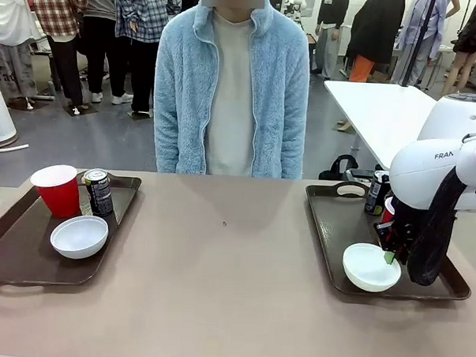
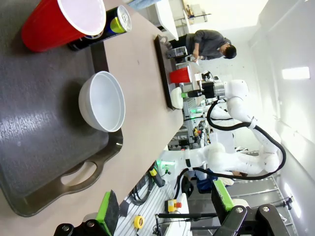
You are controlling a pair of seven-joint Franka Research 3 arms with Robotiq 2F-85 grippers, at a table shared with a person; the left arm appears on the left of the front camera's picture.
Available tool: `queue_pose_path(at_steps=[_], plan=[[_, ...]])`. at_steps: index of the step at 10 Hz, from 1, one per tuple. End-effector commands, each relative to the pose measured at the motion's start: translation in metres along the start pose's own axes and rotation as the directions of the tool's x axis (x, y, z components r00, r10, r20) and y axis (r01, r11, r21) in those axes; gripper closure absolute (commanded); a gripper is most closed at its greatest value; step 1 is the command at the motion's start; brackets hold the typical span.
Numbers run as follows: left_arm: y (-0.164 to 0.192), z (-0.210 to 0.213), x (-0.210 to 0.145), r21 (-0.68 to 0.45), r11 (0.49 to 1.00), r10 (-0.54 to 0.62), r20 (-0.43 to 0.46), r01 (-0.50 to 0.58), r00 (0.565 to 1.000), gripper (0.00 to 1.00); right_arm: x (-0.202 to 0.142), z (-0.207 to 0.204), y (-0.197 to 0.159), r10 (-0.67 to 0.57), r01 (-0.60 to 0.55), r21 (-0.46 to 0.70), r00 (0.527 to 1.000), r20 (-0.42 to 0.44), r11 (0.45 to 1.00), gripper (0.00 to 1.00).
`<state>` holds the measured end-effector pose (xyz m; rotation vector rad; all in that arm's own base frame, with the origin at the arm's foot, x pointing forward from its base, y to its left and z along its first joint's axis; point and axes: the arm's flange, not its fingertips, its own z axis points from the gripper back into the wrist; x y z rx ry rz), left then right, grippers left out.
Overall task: Prepare tableware on both trays.
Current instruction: Pick up a Picnic Bowl from the table and place it on a Handle tray.
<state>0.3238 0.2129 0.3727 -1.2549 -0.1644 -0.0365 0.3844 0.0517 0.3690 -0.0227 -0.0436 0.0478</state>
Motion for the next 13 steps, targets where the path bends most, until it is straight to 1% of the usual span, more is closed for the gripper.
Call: queue_pose_path(at_steps=[1,2,3,4,6,8,9,13], plan=[[-0.001,0.001,-0.002,0.004,1.0,-0.002,0.0,0.002,1.0,0.0,-0.038,0.015,0.004,0.032,-0.033,0.055,0.999,0.014,0.998,0.0],[-0.001,0.001,-0.002,0.004,1.0,-0.002,0.0,0.002,1.0,0.0,-0.038,0.034,0.007,0.035,-0.036,0.061,0.999,0.016,0.997,0.0],[-0.001,0.001,-0.002,0.004,1.0,-0.002,0.0,0.002,1.0,0.0,-0.039,0.053,0.012,0.047,-0.048,0.06,0.999,0.019,0.997,0.03],[-0.001,0.001,-0.002,0.004,1.0,-0.002,0.0,0.002,1.0,0.0,-0.04,0.072,0.017,0.045,-0.046,0.062,0.999,0.015,0.997,0.0],[-0.001,0.001,-0.002,0.004,1.0,-0.002,0.0,0.002,1.0,0.0,-0.041,0.101,0.026,0.018,-0.018,0.049,1.0,-0.003,0.999,0.0],[-0.001,0.001,-0.002,0.004,1.0,-0.002,0.0,0.002,1.0,0.0,-0.039,0.119,0.031,0.02,-0.02,0.047,1.0,-0.005,0.999,0.0],[-0.001,0.001,-0.002,0.004,1.0,-0.002,0.0,0.002,1.0,0.0,-0.045,0.104,0.023,0.038,-0.038,0.043,0.999,0.014,0.998,0.0],[-0.001,0.001,-0.002,0.004,1.0,-0.002,0.0,0.002,1.0,0.0,-0.045,0.104,0.023,0.038,-0.038,0.043,0.999,0.014,0.998,0.0]])
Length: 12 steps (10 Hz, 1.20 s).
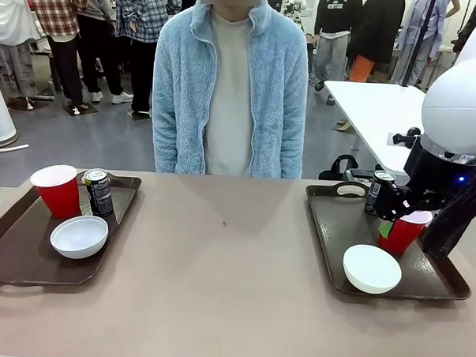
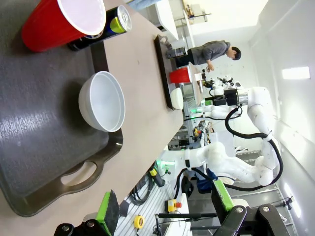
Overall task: Prepare tableware on both trays.
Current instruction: Pick up a Picnic Bowl from the table and place it on a Handle tray.
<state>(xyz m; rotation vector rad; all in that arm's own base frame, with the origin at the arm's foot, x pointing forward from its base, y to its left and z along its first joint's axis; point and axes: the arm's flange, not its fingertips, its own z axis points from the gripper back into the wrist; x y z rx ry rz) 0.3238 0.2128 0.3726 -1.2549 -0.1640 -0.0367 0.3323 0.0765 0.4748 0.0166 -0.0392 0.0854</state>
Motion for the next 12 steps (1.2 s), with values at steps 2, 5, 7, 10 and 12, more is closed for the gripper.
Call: queue_pose_path(at_steps=[2,5,7,10,12], plan=[[-0.001,0.002,-0.002,0.004,1.0,-0.002,0.001,0.002,1.0,0.0,0.001,-0.005,-0.002,0.002,-0.002,0.002,1.0,0.016,1.0,0.0],[-0.001,0.002,-0.002,0.004,1.0,-0.002,0.001,0.002,1.0,0.0,0.001,-0.005,-0.002,0.002,-0.002,0.002,1.0,0.016,1.0,0.0],[-0.001,0.002,-0.002,0.004,1.0,-0.002,0.001,0.002,1.0,0.0,0.0,0.0,0.0,0.0,0.0,0.0,1.0,0.001,1.0,0.0],[-0.001,0.002,-0.002,0.004,1.0,-0.002,0.001,0.002,1.0,0.0,0.0,0.055,-0.077,-0.239,0.17,0.475,0.967,0.087,0.863,0.0],[-0.001,0.002,-0.002,0.004,1.0,-0.002,0.001,0.002,1.0,0.0,-0.006,0.059,-0.145,-0.364,0.254,0.606,0.929,0.064,0.754,0.0]])
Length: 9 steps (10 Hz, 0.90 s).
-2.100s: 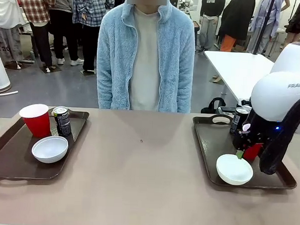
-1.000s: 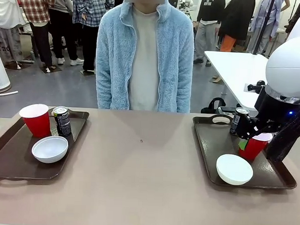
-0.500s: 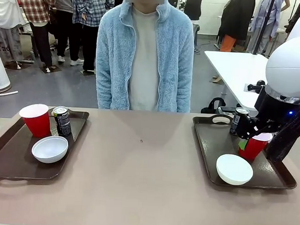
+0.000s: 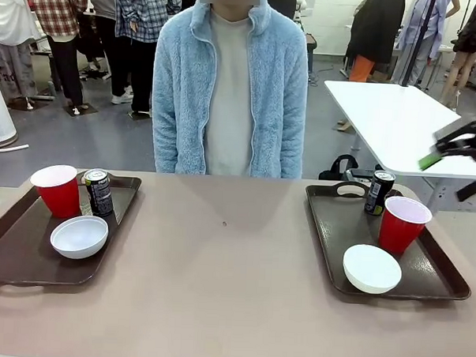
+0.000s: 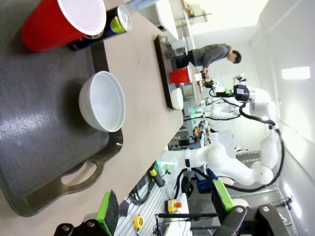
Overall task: Prepare tableware on both trays.
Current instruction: Pick up a Picnic Bowl from the table and place it on a Handle tray.
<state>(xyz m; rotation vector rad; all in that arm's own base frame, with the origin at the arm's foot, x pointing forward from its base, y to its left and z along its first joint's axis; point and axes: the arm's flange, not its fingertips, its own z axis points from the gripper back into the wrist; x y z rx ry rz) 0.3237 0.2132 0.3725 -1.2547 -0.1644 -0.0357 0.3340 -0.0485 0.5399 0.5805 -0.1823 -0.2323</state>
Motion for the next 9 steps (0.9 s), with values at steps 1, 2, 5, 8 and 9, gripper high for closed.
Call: queue_pose_path(at_steps=[1,2,5,8,9], plan=[[-0.001,0.001,-0.002,0.004,1.0,-0.002,0.0,0.002,1.0,0.0,0.019,0.018,-0.051,-0.041,0.04,0.14,0.999,0.003,0.989,0.0],[-0.001,0.001,-0.002,0.004,1.0,-0.002,0.0,0.002,1.0,0.0,0.032,0.034,-0.088,-0.097,0.093,0.194,0.995,0.012,0.977,0.0],[-0.001,0.001,-0.002,0.004,1.0,-0.002,0.0,0.002,1.0,0.0,0.049,0.054,-0.156,0.01,0.008,0.246,0.997,-0.073,0.969,0.0],[-0.001,0.001,-0.002,0.004,1.0,-0.002,0.0,0.002,1.0,0.0,0.071,0.054,-0.187,0.075,-0.026,0.407,0.992,-0.103,0.913,0.0],[-0.001,0.001,-0.002,0.004,1.0,-0.002,0.0,0.002,1.0,0.0,0.076,0.051,-0.196,0.076,-0.022,0.458,0.992,-0.1,0.889,0.0]])
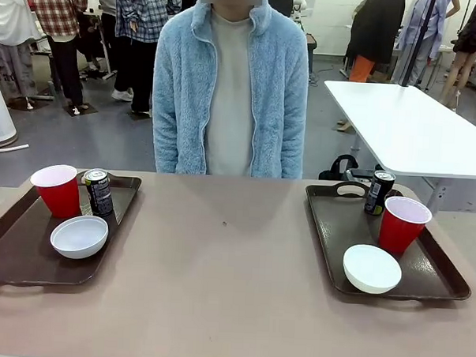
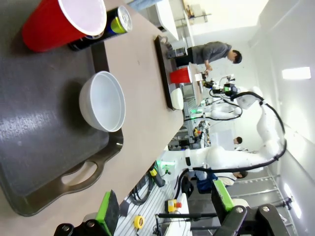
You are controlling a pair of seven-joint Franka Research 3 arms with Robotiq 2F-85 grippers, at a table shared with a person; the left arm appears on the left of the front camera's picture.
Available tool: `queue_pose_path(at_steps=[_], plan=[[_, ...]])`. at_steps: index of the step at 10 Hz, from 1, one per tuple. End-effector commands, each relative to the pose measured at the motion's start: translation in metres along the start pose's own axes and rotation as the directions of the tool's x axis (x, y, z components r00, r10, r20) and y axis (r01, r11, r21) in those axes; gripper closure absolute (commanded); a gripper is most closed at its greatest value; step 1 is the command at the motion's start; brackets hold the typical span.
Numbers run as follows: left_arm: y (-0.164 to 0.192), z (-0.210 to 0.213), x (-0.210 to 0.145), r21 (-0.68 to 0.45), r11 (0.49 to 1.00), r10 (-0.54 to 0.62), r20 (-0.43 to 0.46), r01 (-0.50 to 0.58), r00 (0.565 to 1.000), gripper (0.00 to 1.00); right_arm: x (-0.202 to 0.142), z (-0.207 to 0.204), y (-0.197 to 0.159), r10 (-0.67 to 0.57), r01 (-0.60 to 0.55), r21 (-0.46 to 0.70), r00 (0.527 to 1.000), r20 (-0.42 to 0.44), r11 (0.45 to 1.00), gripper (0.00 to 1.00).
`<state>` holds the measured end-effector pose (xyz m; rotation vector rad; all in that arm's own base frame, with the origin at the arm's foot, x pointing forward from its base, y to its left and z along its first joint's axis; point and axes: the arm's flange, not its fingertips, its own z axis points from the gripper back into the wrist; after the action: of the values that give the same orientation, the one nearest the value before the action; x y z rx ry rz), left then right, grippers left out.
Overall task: Prepare tableware on both trays.
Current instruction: Pick up a Picnic Bowl from the table and place it on a Handle tray.
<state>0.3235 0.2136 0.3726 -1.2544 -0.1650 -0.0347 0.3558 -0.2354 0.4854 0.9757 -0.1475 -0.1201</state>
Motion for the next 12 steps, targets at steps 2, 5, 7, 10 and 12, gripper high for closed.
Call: queue_pose_path(at_steps=[2,5,7,10,12], plan=[[-0.001,0.001,-0.002,0.003,1.0,-0.003,-0.001,0.003,1.0,0.0,0.02,0.016,-0.033,-0.032,0.027,0.139,0.999,0.035,0.99,0.0],[-0.001,0.001,-0.002,0.003,1.0,-0.003,-0.001,0.003,1.0,0.0,0.021,0.019,-0.043,-0.06,0.05,0.172,0.997,0.052,0.984,0.0],[-0.001,0.001,-0.002,0.003,1.0,-0.003,-0.001,0.003,1.0,0.0,0.015,0.016,-0.047,-0.076,0.067,0.156,0.996,0.052,0.985,0.0],[-0.001,0.001,-0.002,0.003,1.0,-0.003,-0.001,0.003,1.0,0.0,0.015,0.016,-0.047,-0.076,0.067,0.156,0.996,0.052,0.985,0.0],[-0.001,0.001,-0.002,0.003,1.0,-0.003,-0.001,0.003,1.0,0.0,0.015,0.016,-0.047,-0.076,0.067,0.156,0.996,0.052,0.985,0.0]])
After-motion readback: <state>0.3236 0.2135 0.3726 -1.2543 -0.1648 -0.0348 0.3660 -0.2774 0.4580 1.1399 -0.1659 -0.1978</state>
